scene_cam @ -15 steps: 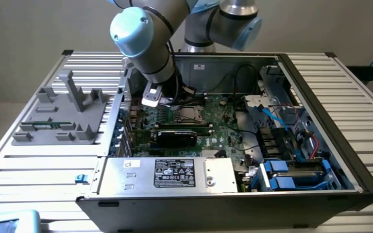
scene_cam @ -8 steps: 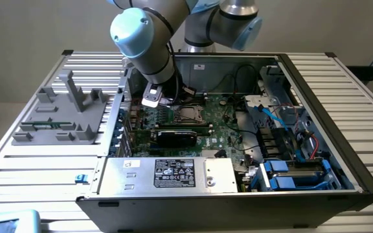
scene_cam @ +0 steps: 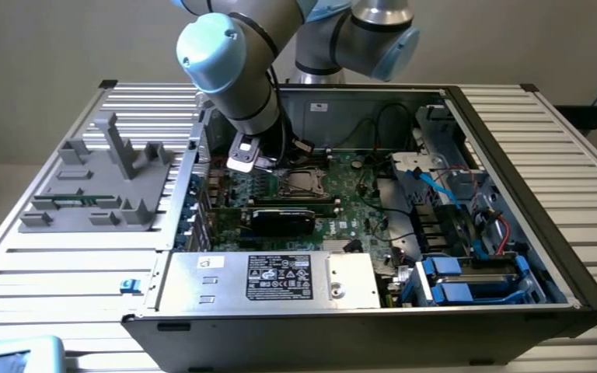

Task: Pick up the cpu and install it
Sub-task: 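Install the first cpu locking lever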

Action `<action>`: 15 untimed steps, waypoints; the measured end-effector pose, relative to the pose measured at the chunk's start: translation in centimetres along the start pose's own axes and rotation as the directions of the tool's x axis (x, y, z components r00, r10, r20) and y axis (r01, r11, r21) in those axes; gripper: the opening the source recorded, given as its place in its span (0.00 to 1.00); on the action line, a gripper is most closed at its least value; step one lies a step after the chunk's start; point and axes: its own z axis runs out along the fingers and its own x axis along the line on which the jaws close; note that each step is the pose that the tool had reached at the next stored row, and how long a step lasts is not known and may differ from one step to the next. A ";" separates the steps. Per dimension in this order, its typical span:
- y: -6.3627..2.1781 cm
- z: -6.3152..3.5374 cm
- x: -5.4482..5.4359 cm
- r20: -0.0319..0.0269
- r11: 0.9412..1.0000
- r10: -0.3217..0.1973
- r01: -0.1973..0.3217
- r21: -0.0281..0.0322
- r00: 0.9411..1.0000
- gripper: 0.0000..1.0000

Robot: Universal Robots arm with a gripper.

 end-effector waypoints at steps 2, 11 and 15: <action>0.00 0.02 0.0 -0.001 1.000 0.002 -0.002 0.000 1.000 0.12; -0.08 0.08 0.2 -0.006 1.000 0.012 -0.012 -0.001 1.000 0.12; -0.10 0.10 0.2 -0.009 1.000 0.018 -0.018 -0.002 1.000 0.12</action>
